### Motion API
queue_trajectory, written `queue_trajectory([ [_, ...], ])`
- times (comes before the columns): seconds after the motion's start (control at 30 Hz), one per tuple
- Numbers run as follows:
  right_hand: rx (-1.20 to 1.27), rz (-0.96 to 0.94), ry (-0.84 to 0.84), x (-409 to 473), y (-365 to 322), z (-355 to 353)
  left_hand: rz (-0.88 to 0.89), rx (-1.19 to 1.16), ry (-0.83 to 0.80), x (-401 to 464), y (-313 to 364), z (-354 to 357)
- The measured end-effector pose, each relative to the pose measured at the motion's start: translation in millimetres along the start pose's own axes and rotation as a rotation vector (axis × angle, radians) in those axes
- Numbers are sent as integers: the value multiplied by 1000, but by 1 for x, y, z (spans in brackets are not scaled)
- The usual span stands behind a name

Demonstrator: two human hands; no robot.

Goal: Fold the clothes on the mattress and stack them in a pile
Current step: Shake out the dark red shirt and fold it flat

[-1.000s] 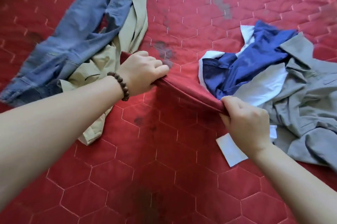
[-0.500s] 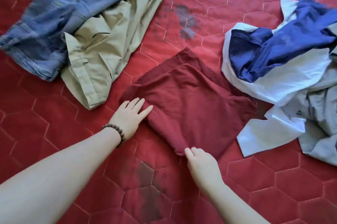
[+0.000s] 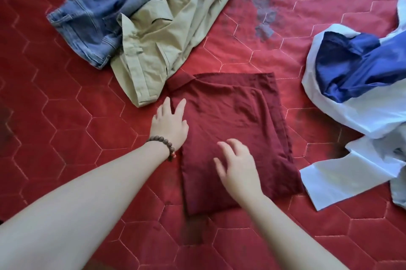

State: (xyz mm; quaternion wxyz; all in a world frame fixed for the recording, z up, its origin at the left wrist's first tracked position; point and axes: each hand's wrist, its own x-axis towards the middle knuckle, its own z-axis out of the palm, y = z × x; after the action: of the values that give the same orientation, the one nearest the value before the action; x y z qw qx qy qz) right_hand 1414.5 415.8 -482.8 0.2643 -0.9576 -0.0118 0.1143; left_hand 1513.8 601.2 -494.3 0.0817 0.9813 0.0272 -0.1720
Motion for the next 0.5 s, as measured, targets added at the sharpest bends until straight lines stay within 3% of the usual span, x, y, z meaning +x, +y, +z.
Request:
queue_trajectory([
  [0.07, -178, 174, 88, 16, 36, -21, -62, -132, -71, -11, 6, 10],
  [0.17, -366, 442, -48, 28, 80, -39, -150, -295, -49, -18, 14, 24],
  [0.4, -224, 397, -249, -3, 92, -20, 21, -246, -39, -2, 18, 32],
  [0.5, -348, 402, -112, -25, 89, -14, 13, -198, 70, -3, 23, 28],
])
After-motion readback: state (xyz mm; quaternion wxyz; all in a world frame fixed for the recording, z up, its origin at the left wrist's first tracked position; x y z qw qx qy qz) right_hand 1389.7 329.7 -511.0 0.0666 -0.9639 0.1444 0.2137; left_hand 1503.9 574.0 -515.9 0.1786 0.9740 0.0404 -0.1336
